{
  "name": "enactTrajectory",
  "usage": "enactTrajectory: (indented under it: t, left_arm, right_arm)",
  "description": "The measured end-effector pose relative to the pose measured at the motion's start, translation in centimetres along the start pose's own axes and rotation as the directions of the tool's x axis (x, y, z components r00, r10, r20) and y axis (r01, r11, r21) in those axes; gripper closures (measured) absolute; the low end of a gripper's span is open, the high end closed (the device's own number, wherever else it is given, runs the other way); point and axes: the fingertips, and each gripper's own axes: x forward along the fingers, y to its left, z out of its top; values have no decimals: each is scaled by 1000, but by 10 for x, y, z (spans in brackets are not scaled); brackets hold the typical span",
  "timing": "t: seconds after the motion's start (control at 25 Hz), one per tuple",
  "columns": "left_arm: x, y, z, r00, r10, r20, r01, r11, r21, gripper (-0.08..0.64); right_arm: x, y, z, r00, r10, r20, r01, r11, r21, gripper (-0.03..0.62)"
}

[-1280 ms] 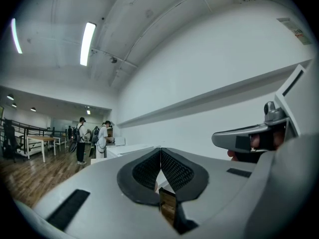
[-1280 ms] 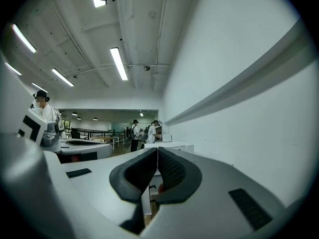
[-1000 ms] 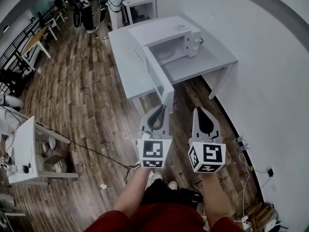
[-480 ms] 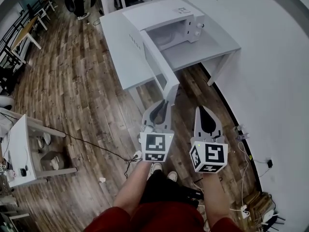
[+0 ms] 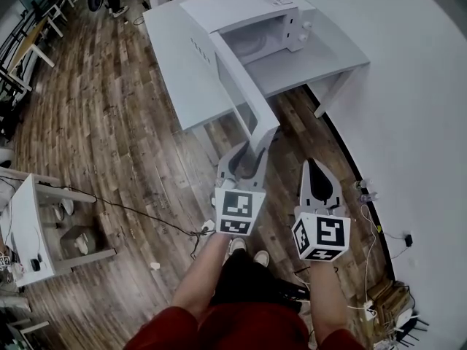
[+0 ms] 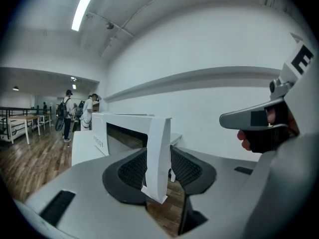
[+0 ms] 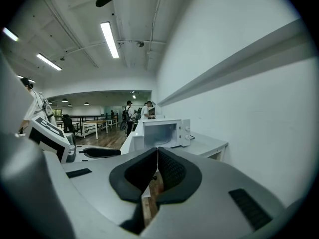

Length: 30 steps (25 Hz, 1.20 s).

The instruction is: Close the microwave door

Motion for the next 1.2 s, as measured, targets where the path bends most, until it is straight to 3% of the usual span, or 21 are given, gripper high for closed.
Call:
enactTrajectory:
  t: [0.24, 0.68, 1.2]
  left_arm:
    - [18, 7, -10, 997, -69, -16, 70, 997, 19, 383]
    - [33, 6, -8, 986, -168, 6, 167, 982, 90, 387]
    - [52, -7, -6, 986, -165, 0, 165, 982, 89, 405]
  right_arm:
    - [8, -4, -9, 999, -24, -21, 24, 1000, 2, 565]
    - [23, 3, -15, 998, -34, -46, 33, 999, -18, 565]
    - [18, -20, -4, 997, -78, -12, 78, 997, -20, 565]
